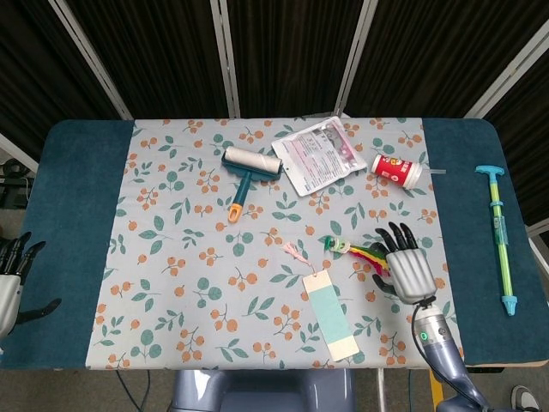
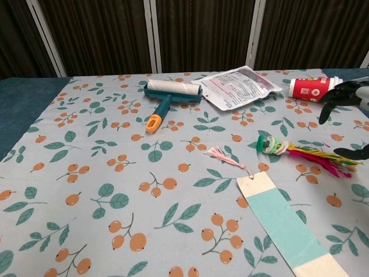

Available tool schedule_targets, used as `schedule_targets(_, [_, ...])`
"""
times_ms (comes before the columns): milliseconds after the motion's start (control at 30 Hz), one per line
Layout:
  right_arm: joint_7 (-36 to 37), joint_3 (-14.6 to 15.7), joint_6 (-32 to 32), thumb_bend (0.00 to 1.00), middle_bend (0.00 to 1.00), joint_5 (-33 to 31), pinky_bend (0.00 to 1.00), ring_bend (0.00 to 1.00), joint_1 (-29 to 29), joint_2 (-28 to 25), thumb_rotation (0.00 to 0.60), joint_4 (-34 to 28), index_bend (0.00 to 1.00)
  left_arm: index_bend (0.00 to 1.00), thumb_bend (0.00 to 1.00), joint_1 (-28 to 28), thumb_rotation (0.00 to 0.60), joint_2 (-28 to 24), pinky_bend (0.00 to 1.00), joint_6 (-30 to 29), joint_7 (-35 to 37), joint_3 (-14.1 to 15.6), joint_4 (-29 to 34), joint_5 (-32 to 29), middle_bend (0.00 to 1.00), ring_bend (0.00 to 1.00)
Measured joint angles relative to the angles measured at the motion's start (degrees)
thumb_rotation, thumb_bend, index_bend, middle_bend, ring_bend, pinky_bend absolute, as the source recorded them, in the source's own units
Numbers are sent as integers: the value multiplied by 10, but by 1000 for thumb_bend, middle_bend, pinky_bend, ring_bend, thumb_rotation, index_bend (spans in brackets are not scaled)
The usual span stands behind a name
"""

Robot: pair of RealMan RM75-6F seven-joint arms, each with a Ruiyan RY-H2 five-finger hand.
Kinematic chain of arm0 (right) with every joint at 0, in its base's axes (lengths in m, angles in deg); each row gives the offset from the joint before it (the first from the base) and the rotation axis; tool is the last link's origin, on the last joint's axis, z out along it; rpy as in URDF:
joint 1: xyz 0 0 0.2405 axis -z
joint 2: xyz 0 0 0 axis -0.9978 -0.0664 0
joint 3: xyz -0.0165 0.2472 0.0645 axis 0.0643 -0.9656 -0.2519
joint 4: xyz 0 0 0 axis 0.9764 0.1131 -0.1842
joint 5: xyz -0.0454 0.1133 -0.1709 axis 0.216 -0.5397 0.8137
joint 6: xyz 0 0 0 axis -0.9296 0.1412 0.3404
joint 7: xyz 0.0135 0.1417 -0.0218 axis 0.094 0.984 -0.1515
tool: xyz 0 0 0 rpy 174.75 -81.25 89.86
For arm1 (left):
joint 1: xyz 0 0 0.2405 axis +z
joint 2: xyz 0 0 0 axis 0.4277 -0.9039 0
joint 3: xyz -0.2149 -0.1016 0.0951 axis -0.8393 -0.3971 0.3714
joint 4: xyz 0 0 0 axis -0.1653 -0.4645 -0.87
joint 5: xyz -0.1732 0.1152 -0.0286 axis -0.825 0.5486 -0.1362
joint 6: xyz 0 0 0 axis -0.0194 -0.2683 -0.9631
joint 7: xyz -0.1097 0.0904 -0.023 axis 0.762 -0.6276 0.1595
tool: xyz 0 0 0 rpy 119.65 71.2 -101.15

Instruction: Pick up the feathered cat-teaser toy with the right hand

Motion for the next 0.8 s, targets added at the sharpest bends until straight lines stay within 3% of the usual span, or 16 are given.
schedule_targets(467, [-45, -2, 30, 169, 193, -41, 0, 0, -19, 65, 600, 106, 462, 118, 149, -1, 552, -1, 0, 1, 3, 0, 0, 1, 0, 0])
schedule_targets(800, [-54, -14, 36, 179, 225, -70, 0, 0, -22, 74, 600, 131, 496, 119, 149, -1, 552, -2, 0, 1, 3, 1, 0, 1, 0, 0])
